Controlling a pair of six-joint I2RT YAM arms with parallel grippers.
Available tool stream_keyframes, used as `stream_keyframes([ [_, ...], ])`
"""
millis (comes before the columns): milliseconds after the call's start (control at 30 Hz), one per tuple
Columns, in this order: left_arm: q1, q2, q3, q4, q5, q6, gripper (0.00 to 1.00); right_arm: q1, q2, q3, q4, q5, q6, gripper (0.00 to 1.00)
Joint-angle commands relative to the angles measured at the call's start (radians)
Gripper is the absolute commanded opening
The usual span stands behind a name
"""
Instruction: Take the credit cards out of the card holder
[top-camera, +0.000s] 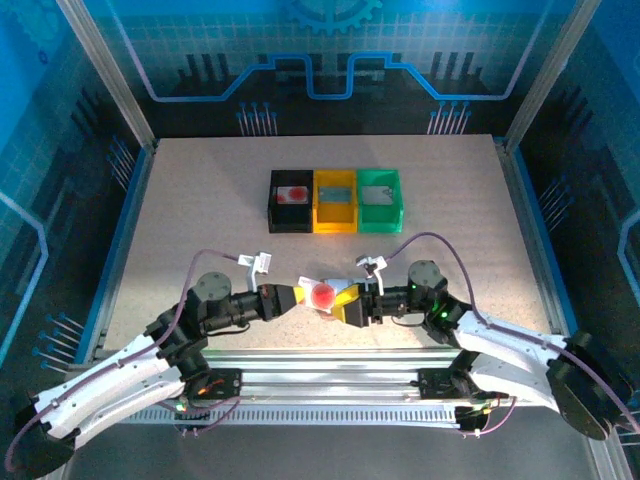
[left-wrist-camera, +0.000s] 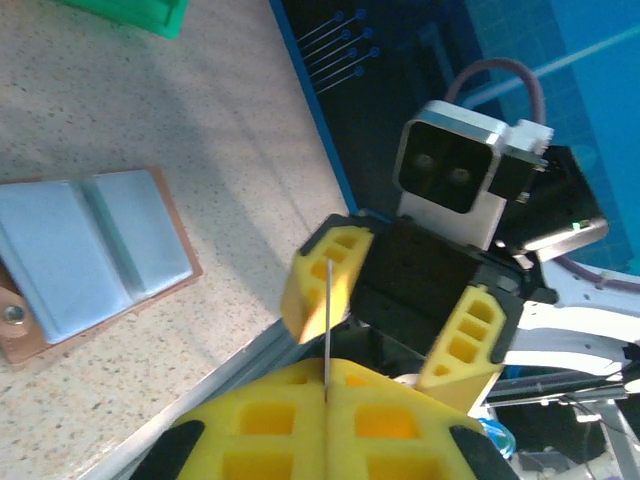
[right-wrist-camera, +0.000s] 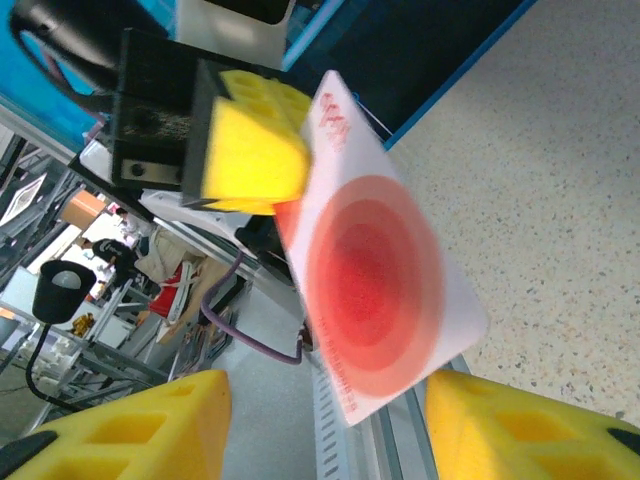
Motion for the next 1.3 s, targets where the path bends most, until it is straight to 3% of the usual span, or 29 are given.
stream_keyframes([
  [0,-0.022,-0.015,-0.03,0.111,-0.041,-0.034,0.0,0.012,0.039,0.015,0.135,0.045,0.038,0.52],
  [400,-0.064,-0.038,-0.083,0.135,-0.089,-0.042,0.0,0.044,0.04,0.045,0.152,0.099,0.027,0.17],
  [667,-0.064,-0.045,-0.063,0.082,-0.113,-0.016,0.0,0.044,-0.017,0.052,0.069,0.14,-0.007,0.02],
  [800,-0.064,-0.055,-0.039,0.004,-0.134,0.018,0.28,0.034,-0.053,0.078,-0.015,0.15,-0.035,0.0],
  [900,-0.063,-0.072,0.034,-0.148,-0.181,0.096,0.47,0.01,-0.071,0.121,-0.113,0.147,-0.055,0.0],
  [1167,-0.036,-0.04,0.372,-0.636,-0.422,0.441,0.94,-0.106,-0.014,0.368,-0.556,0.156,-0.177,0.0],
  [1200,-0.029,-0.028,0.401,-0.672,-0.456,0.468,0.99,-0.111,0.006,0.408,-0.618,0.169,-0.199,0.0],
  [1267,-0.011,-0.004,0.448,-0.733,-0.536,0.522,0.99,-0.117,0.064,0.503,-0.733,0.191,-0.24,0.0],
])
